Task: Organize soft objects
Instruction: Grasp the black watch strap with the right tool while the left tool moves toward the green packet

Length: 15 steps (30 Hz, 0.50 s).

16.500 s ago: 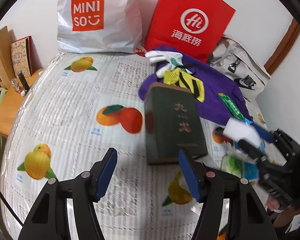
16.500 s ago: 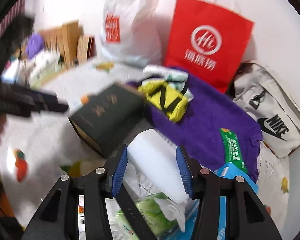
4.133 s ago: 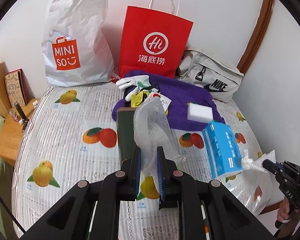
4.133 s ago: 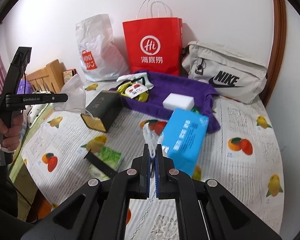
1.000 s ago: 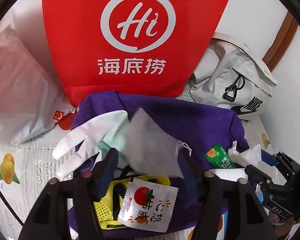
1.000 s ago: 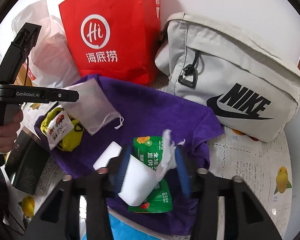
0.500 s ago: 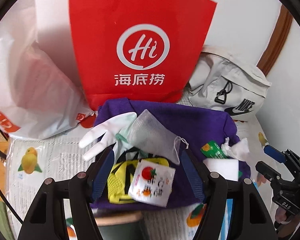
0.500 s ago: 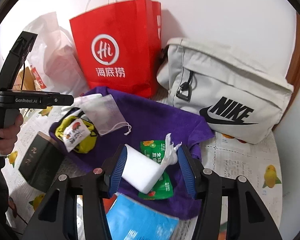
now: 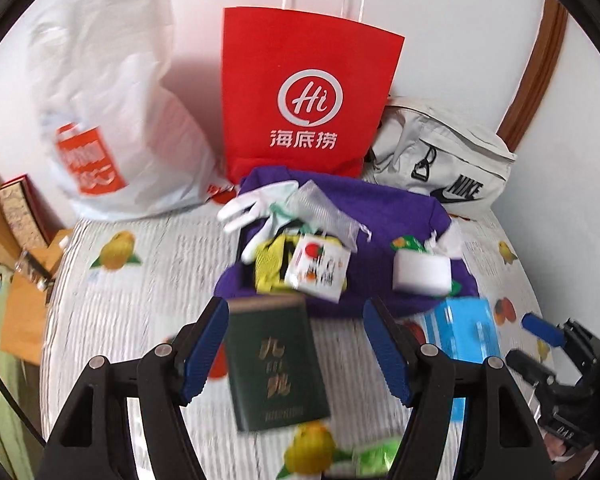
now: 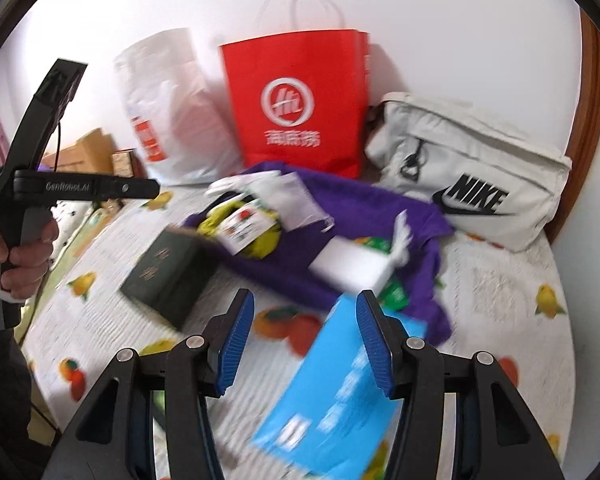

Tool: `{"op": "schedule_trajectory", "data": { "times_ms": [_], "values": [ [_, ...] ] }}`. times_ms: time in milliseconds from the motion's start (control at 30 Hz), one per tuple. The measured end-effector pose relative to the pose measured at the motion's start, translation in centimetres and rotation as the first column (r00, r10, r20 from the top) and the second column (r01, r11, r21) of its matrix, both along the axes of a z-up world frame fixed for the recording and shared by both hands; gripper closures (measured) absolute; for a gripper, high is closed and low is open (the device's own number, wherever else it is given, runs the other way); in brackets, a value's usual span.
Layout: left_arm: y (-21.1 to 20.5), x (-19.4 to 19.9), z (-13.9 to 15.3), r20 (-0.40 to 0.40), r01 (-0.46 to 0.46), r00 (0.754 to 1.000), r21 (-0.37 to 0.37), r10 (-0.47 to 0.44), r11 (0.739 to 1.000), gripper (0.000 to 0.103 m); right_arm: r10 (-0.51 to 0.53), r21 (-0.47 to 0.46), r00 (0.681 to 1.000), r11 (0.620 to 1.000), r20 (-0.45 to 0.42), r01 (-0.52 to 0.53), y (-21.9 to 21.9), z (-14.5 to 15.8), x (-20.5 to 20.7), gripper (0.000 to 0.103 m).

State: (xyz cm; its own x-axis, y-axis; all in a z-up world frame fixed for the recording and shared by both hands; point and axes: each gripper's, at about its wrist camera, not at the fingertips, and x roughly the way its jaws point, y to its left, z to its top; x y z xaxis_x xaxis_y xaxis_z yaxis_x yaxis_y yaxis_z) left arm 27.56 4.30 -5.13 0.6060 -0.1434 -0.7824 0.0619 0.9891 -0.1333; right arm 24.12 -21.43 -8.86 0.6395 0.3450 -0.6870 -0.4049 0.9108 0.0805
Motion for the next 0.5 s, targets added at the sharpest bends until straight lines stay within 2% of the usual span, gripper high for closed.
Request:
{"op": "schedule_trajectory", "data": {
  "times_ms": [133,333,500],
  "values": [
    [0.8,-3.6,0.0,0.001,-0.027,1.000,-0.019,0.027,0.999,0.035,0.051,0.028,0.999,0.998,-0.019,-0.051,1.3,-1.0,-3.6,0.050],
    [1.5,-8.1,-0.7,0.002,-0.051,0.999,-0.023,0.051,0.998,0.035,0.133,0.000,0.990,0.991,-0.040,-0.133,2.9,-3.5,-8.3,0.050],
    [1.9,-10.6,-1.9,-0.012,-0.072,0.997,-0.035,0.071,0.997,0.035,0.196,0.008,0.978,0.981,-0.073,-0.196,4.0,-5.6,-10.2,0.050]
  ]
}}
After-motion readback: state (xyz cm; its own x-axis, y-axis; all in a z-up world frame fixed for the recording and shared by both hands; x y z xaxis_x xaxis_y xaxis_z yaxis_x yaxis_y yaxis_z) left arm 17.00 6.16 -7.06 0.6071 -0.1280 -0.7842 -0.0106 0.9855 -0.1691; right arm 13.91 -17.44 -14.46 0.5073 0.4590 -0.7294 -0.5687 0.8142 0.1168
